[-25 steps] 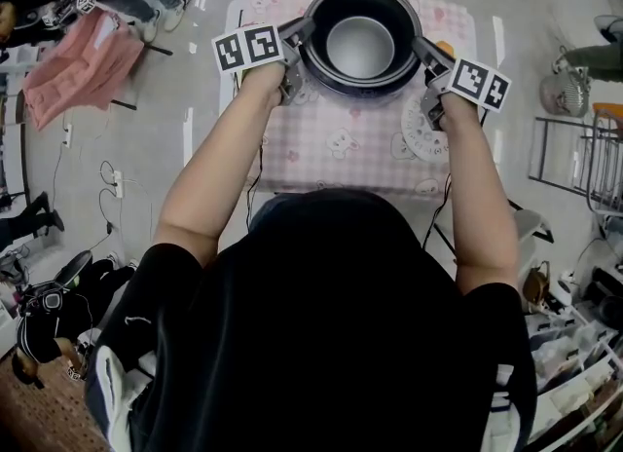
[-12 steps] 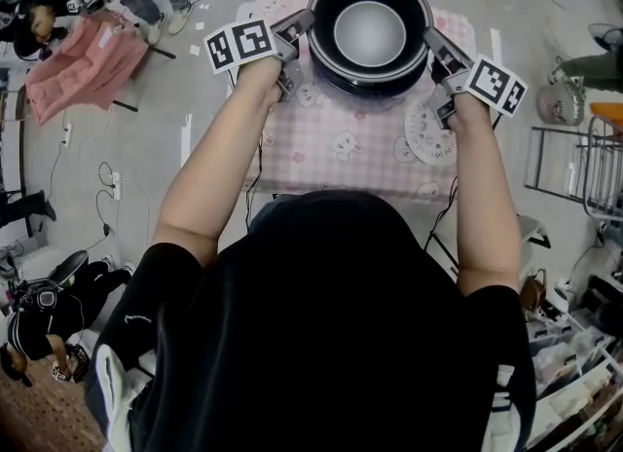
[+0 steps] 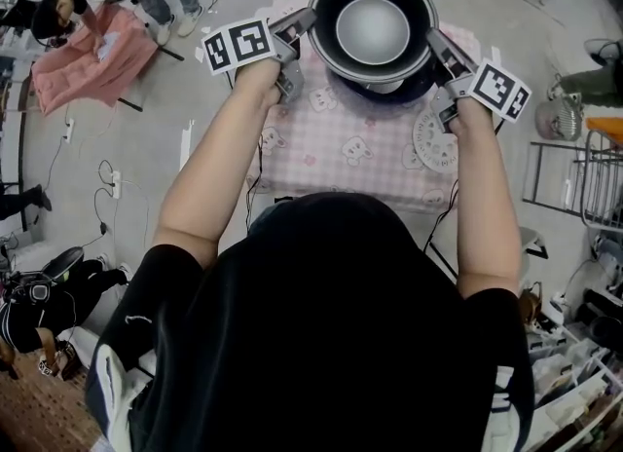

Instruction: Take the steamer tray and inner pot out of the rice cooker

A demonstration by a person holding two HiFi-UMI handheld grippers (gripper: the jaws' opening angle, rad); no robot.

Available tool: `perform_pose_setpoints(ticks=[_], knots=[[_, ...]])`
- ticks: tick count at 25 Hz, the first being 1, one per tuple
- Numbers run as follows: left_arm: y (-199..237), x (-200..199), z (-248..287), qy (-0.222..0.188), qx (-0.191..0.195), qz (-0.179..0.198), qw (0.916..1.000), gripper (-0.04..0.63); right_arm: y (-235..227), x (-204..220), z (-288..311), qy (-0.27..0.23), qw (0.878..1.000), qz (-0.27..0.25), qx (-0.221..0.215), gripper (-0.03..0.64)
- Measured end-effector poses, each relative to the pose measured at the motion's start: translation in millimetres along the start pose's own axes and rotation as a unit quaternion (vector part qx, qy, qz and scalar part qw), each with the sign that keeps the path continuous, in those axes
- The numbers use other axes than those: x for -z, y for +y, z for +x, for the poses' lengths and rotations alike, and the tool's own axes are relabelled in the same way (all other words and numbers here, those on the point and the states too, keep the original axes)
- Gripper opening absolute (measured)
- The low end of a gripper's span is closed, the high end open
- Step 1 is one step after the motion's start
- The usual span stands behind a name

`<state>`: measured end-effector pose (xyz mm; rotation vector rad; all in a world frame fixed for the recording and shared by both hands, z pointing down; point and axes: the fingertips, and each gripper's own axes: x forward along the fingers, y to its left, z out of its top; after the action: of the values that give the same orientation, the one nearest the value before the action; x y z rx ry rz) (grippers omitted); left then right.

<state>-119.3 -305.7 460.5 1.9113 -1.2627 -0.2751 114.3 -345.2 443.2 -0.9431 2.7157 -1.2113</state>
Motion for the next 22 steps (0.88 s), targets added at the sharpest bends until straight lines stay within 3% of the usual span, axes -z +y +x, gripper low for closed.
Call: perform_pose_setpoints(ticks=[11,22], knots=[[30.7,-44.8,-93.1,-0.044,-0.020,0.000,0.9989,0.048,81.0,28.3,54.6,0.021,0.999,-0.017,-0.045,0.049],[51.0,-48.5,-137.3,-0.056,-0.050,-0.010,0.9971,0.048,104.7,55.7,81.5,0.055,0.997,-0.006,-0.062,0.051]])
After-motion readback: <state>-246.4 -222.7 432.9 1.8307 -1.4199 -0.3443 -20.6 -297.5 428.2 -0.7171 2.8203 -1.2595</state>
